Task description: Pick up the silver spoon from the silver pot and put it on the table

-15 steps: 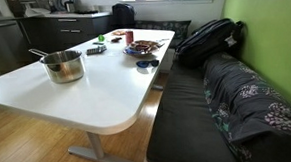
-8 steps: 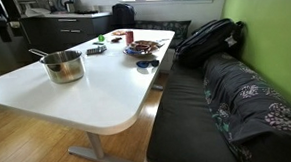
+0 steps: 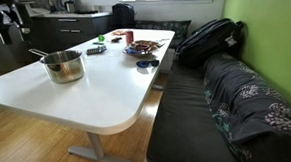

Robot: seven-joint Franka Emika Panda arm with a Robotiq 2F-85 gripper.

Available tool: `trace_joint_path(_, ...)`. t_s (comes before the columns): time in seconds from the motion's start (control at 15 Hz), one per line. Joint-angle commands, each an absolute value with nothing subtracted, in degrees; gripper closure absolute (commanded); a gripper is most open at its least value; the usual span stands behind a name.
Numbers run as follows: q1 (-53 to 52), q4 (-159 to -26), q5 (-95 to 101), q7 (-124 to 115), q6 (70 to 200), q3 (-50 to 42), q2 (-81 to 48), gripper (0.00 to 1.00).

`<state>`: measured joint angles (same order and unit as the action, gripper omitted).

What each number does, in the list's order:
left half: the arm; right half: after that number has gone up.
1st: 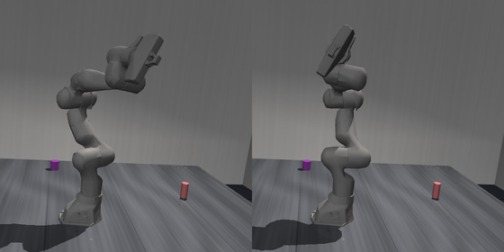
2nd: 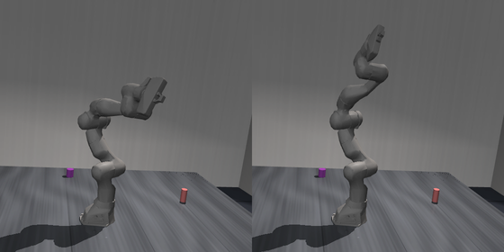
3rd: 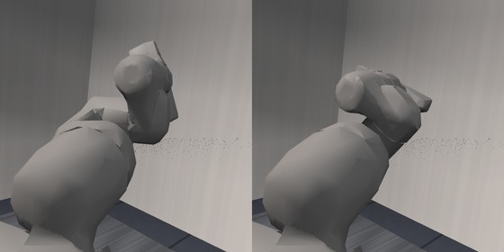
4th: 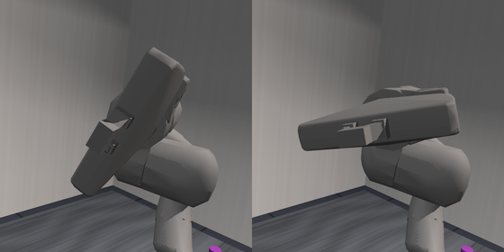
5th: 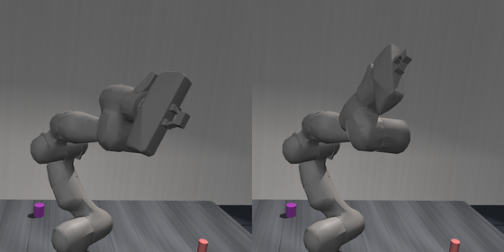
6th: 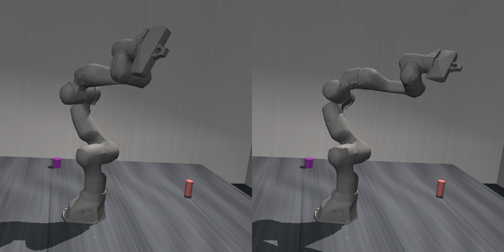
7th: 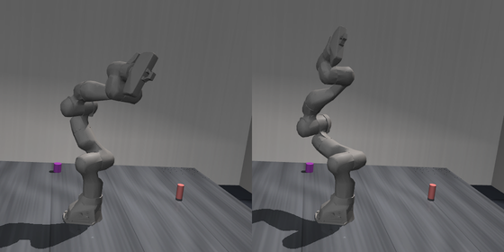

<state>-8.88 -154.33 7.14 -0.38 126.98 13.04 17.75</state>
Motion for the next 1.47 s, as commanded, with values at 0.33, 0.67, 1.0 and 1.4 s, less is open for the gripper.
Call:
trace_joint_path(0.33,-9.54,-143.97,3.24,5.68,125.81,9.49,9.03,0.00)
trace_joint_path(0.67,-8.86,-144.40,10.45,5.11,135.08,10.00,6.98,0.00)
trace_joint_path(1.0,-8.59,-143.89,13.77,7.93,139.61,9.08,4.60,0.00)
trace_joint_path(1.4,-8.15,-141.77,17.78,4.80,140.84,9.16,-0.35,0.00)
